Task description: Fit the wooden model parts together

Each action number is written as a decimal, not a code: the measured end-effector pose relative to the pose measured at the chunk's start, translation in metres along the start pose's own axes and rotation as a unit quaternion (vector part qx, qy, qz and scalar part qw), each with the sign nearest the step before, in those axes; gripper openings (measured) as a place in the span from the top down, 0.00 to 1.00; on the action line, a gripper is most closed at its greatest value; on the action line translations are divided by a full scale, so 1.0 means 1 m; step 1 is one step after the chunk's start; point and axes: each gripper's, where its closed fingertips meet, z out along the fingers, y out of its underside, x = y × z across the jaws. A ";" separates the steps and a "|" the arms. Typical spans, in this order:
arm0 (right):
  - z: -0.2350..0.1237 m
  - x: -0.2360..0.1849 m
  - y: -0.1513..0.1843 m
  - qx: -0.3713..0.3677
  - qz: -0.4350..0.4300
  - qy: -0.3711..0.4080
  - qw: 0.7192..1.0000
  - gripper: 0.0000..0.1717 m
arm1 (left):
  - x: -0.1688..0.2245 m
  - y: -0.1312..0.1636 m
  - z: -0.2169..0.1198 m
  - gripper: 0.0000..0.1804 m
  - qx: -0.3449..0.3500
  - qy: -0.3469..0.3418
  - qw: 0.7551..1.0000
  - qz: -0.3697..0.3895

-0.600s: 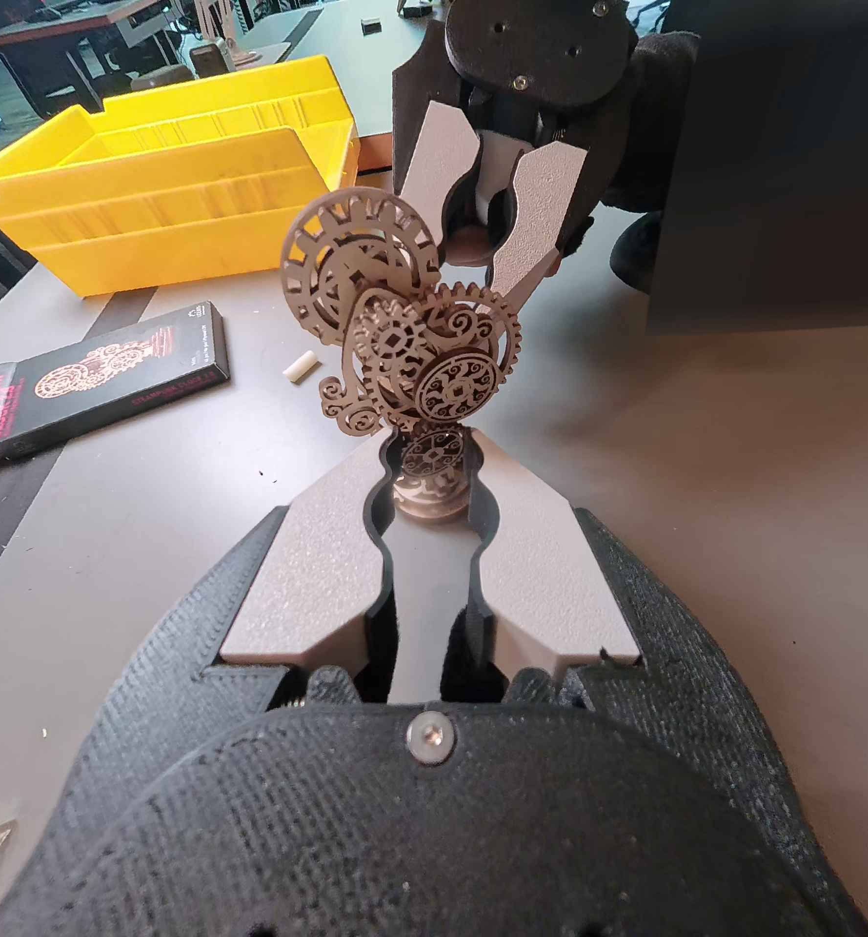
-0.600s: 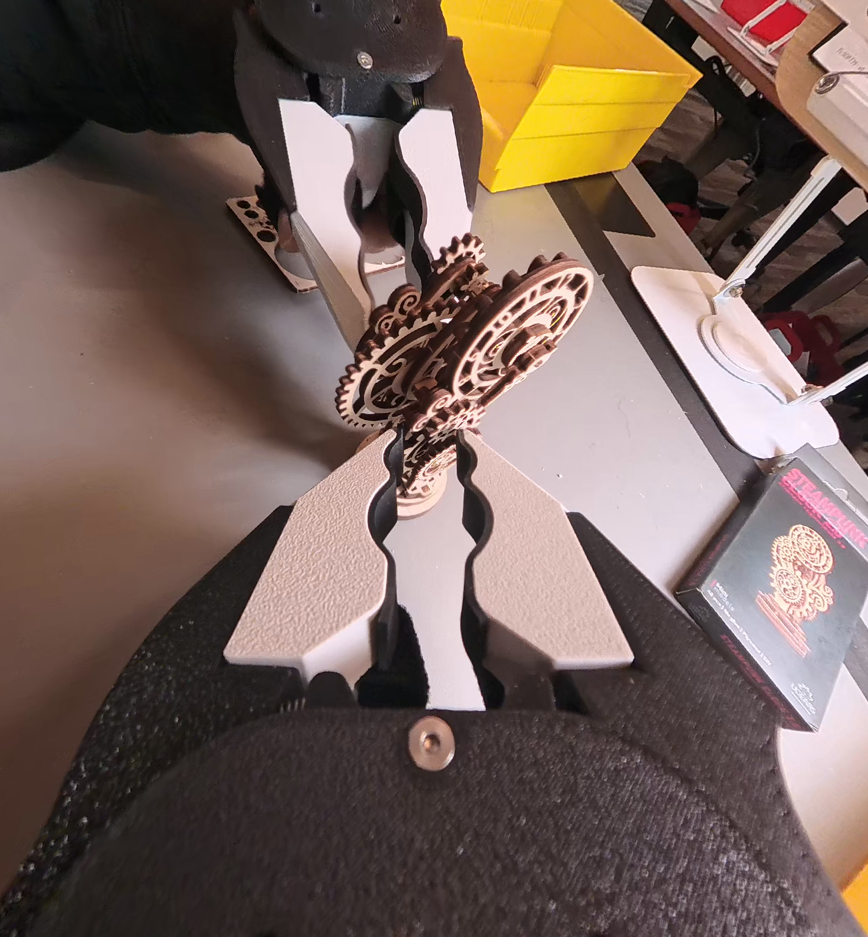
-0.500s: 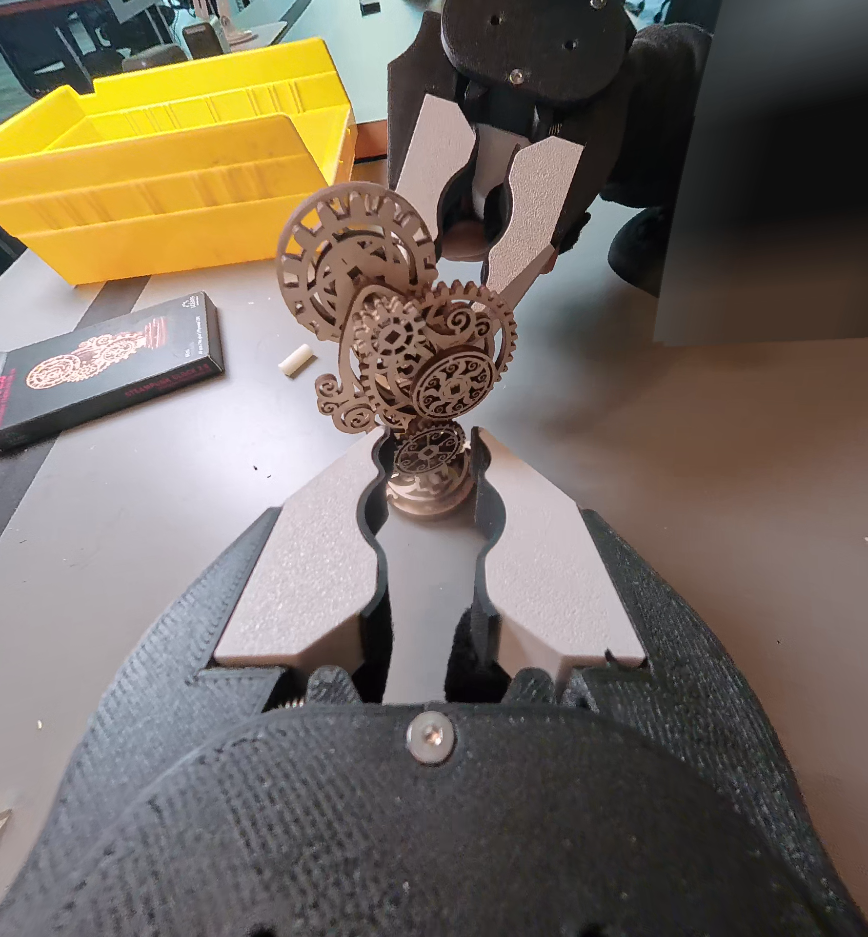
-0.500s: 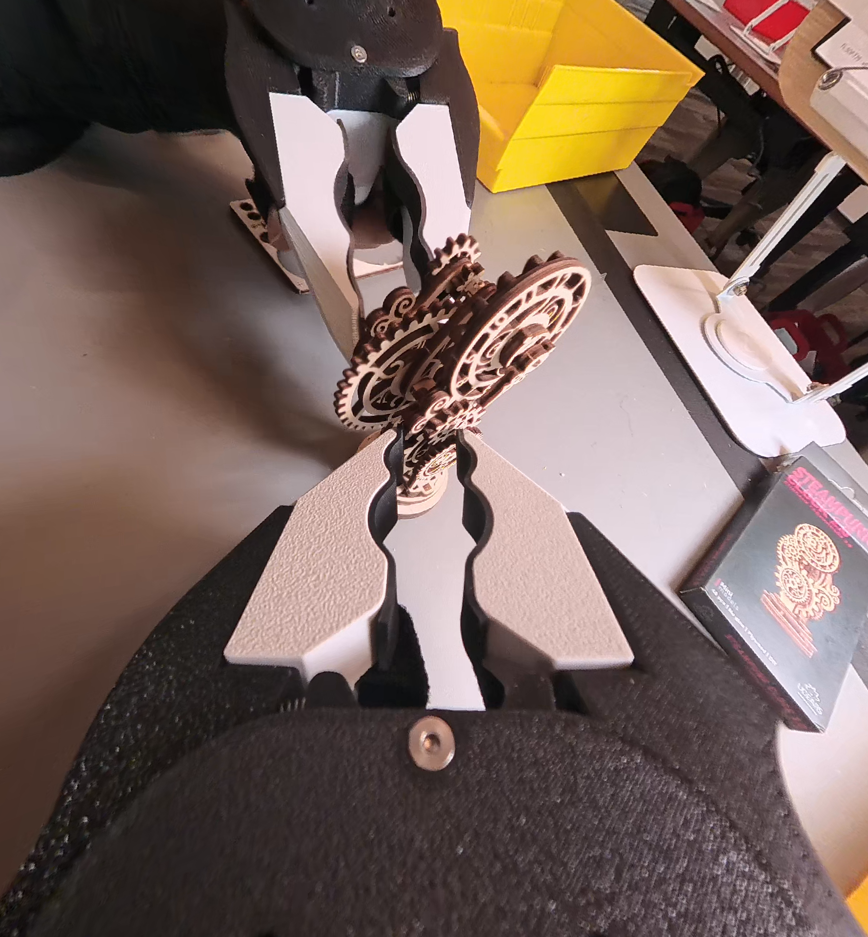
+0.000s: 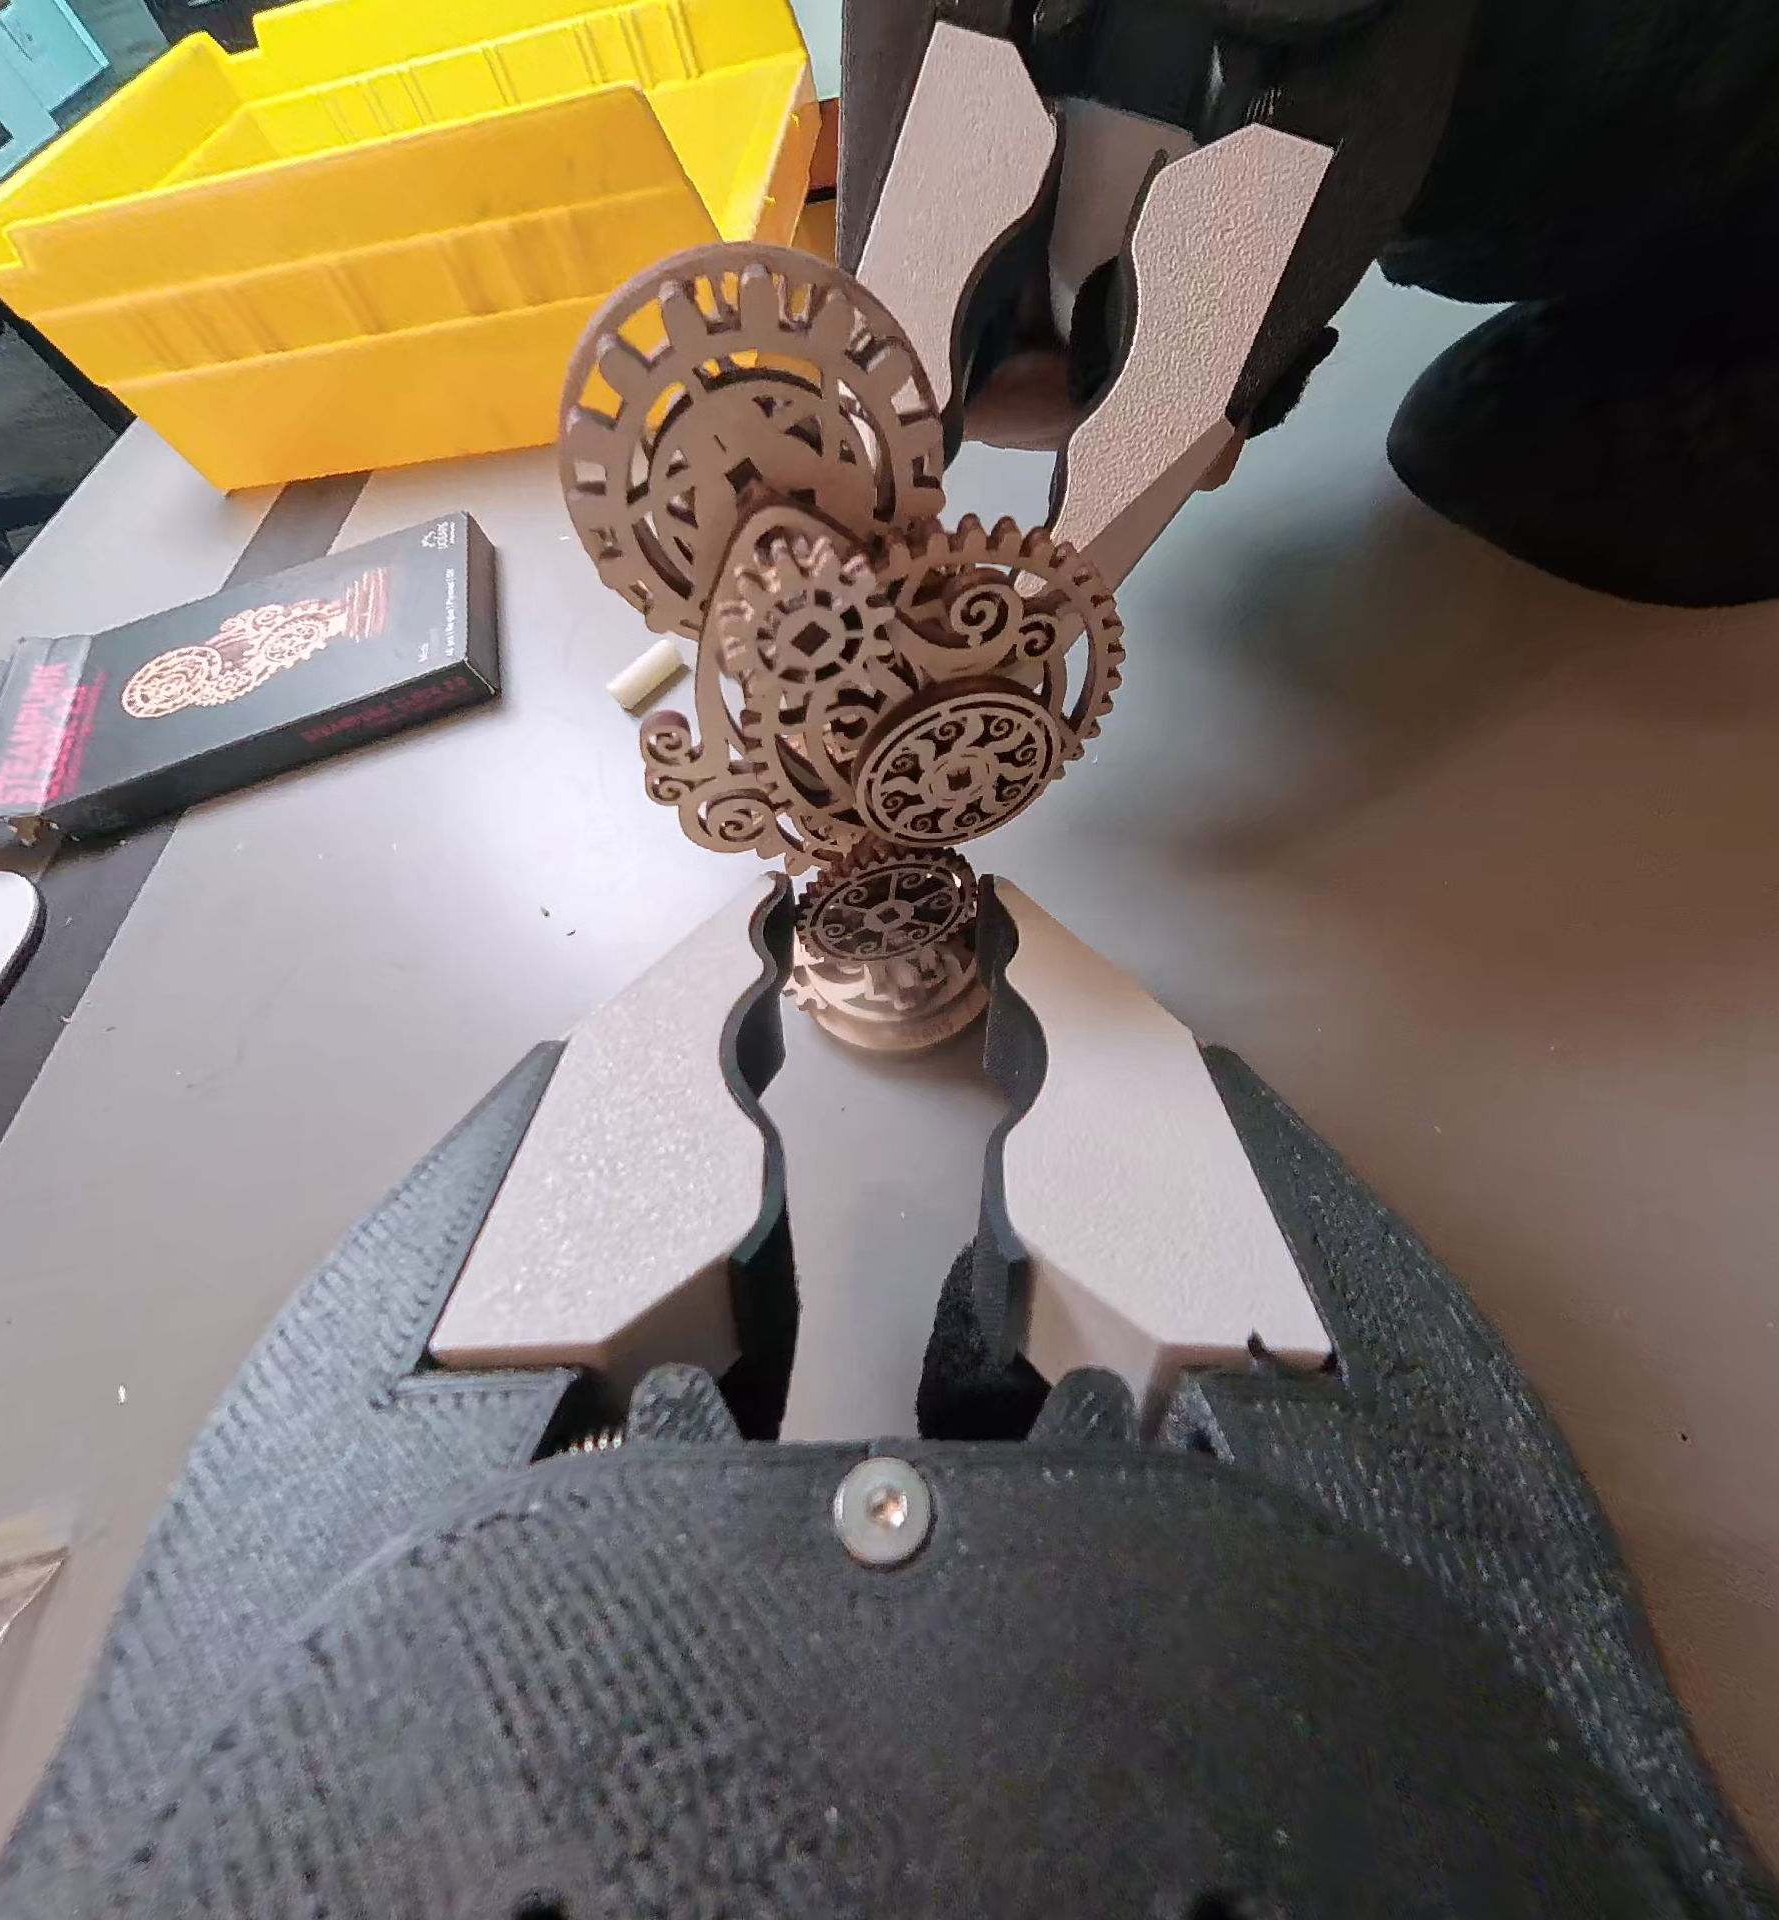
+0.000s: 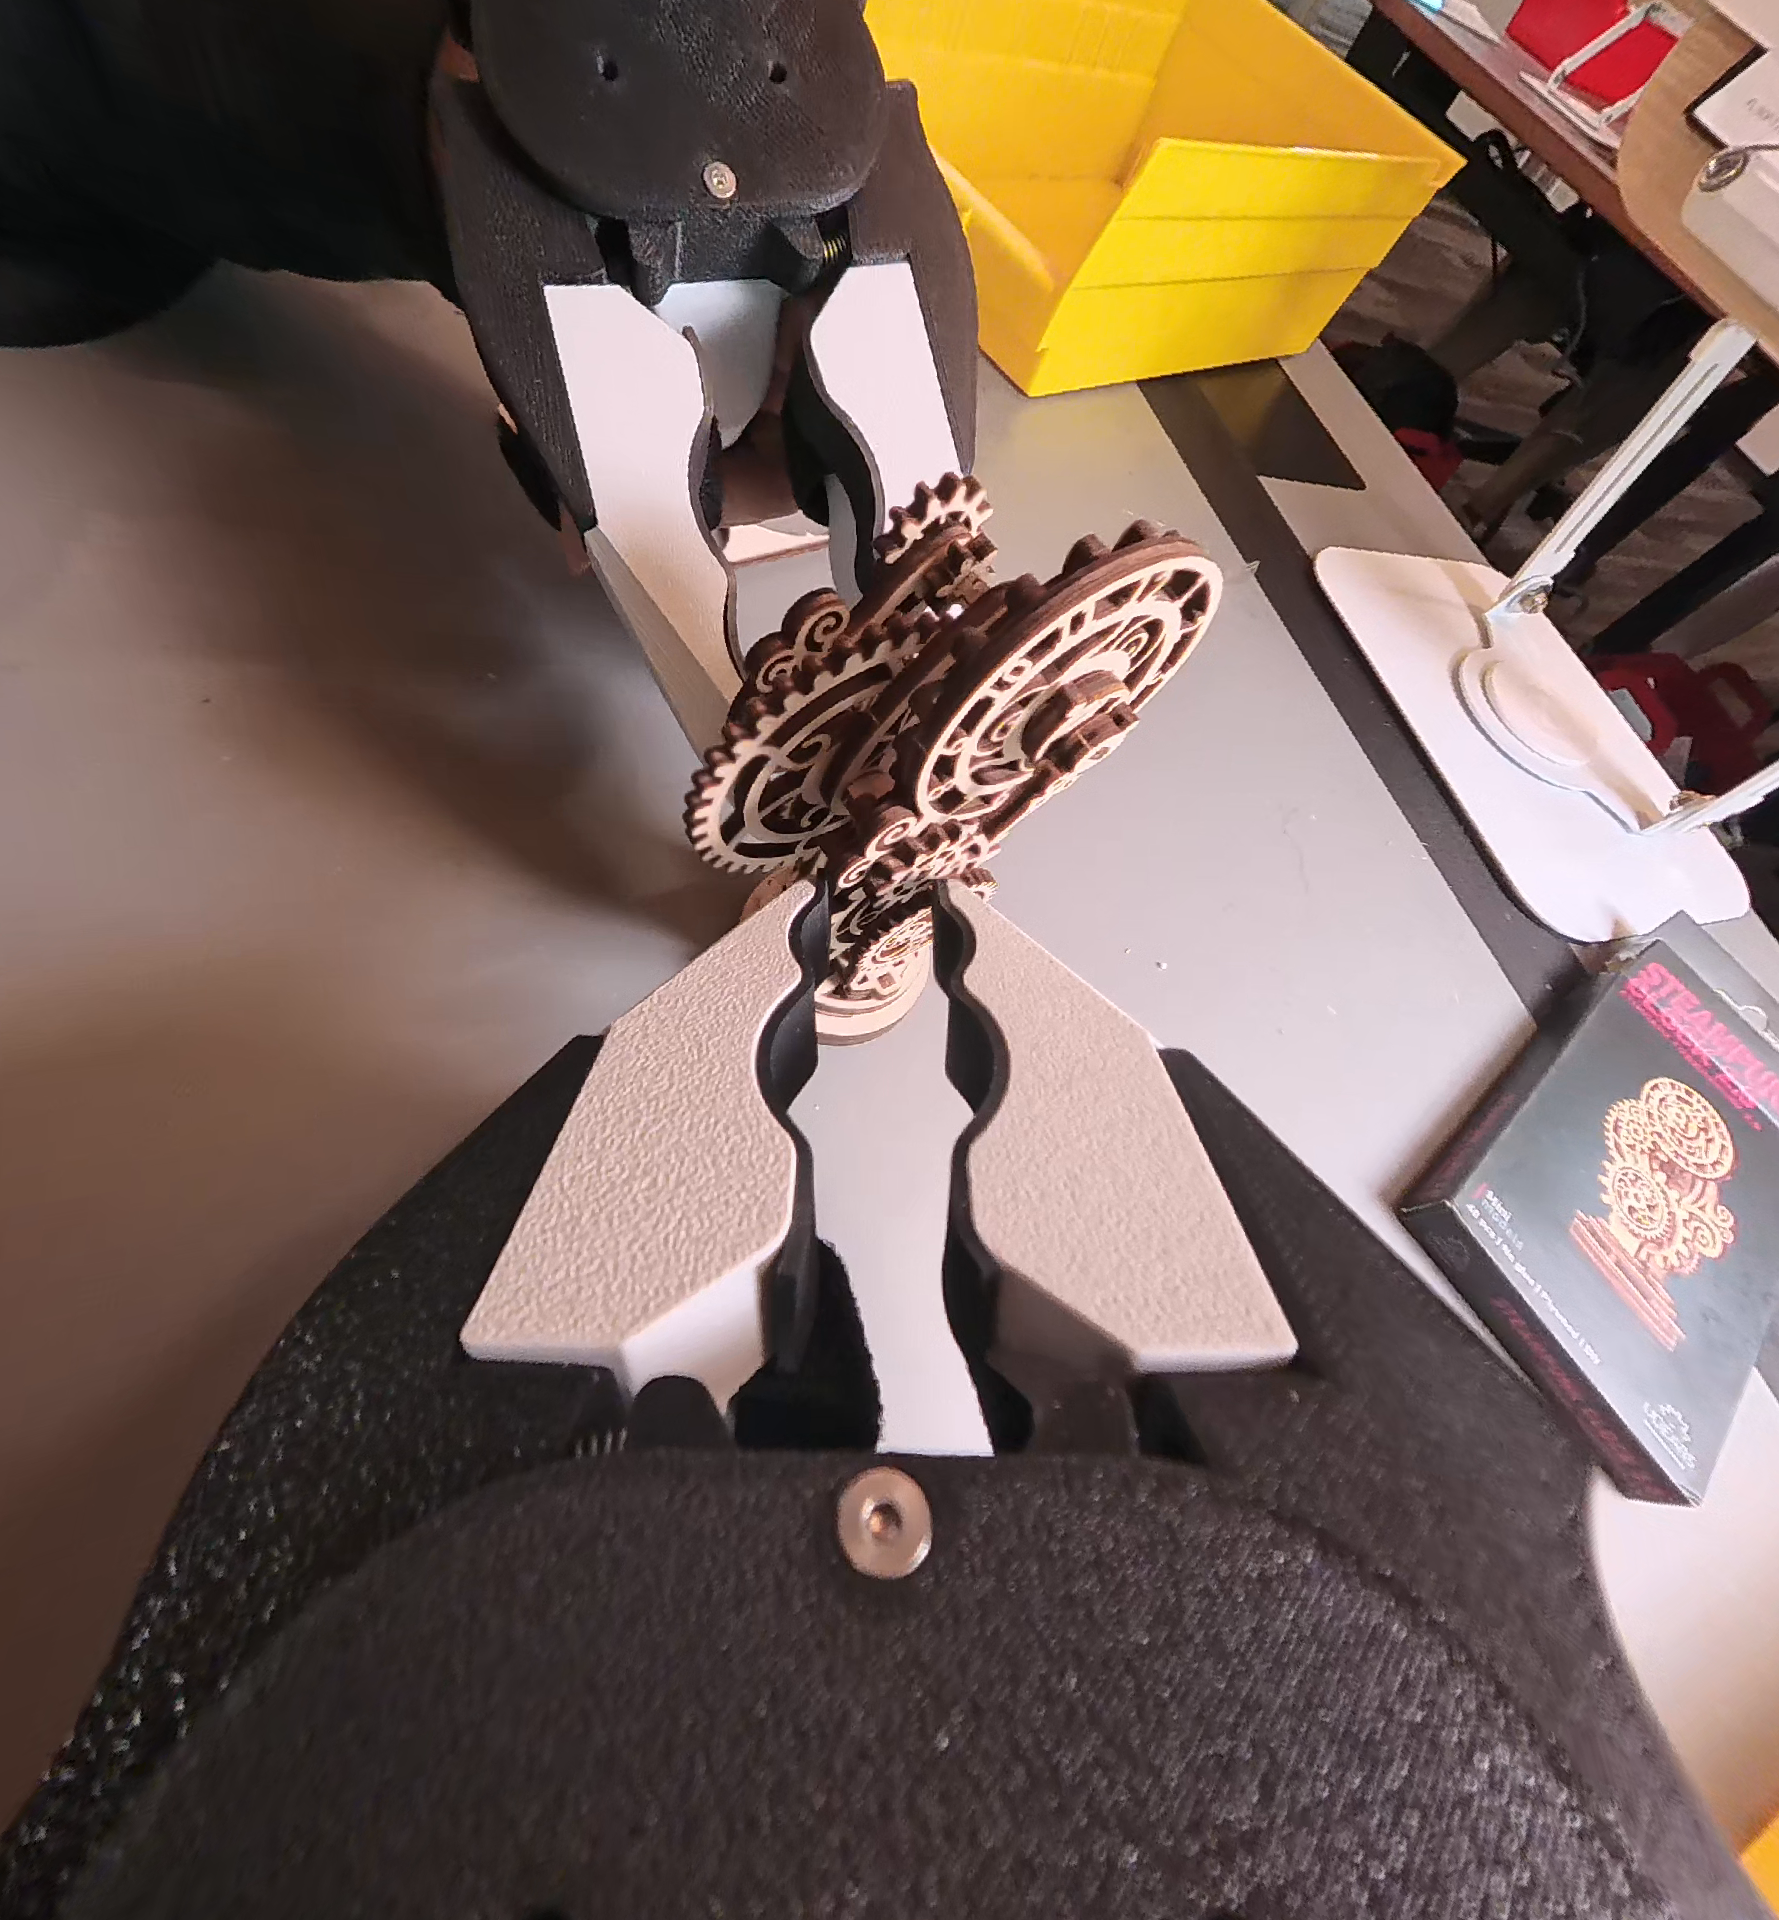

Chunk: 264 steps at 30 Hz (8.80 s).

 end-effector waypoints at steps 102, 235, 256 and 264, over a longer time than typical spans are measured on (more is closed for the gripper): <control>0.004 0.002 -0.007 0.018 0.048 -0.007 0.999 0.90 | -0.003 0.000 -0.001 0.82 0.022 0.072 0.997 -0.017; -0.070 0.036 0.017 0.049 0.299 0.022 0.953 0.71 | 0.020 0.011 0.056 0.64 -0.055 0.179 0.982 0.004; -0.033 -0.002 0.000 0.056 0.231 -0.058 0.970 0.72 | 0.043 0.017 0.055 0.71 -0.116 0.075 0.988 -0.063; -0.018 -0.012 0.003 -0.016 0.166 -0.051 0.985 0.72 | 0.039 0.021 0.055 0.71 -0.107 0.058 0.991 -0.056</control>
